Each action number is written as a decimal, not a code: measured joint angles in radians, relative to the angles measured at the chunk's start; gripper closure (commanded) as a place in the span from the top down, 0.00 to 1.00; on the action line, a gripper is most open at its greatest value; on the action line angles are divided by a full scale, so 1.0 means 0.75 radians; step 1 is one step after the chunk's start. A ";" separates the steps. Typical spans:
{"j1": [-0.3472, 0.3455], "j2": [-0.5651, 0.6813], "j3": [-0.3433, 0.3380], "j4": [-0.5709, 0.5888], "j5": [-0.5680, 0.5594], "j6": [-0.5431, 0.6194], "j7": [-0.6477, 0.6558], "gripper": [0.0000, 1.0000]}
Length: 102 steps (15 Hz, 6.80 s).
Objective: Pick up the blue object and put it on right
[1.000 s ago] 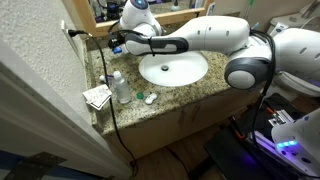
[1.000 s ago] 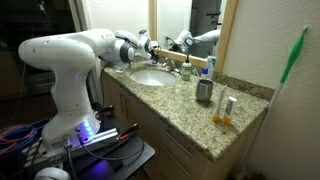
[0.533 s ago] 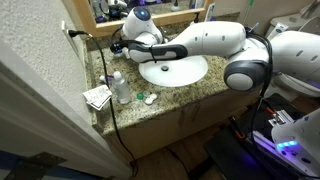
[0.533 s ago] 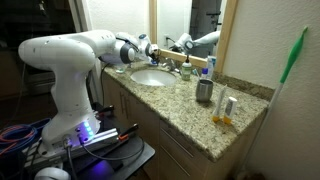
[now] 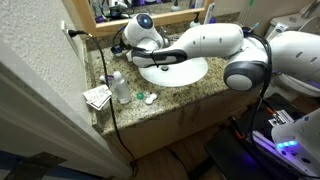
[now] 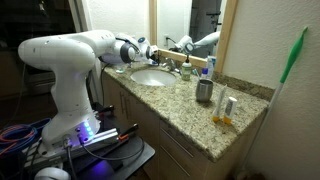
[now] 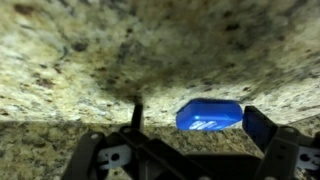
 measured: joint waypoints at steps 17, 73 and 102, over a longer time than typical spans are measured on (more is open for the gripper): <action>0.017 0.000 -0.136 -0.017 -0.058 0.138 -0.011 1.00; 0.003 -0.044 0.134 0.170 0.119 -0.521 -0.339 0.76; -0.069 -0.120 0.060 0.168 0.105 -0.530 -0.033 1.00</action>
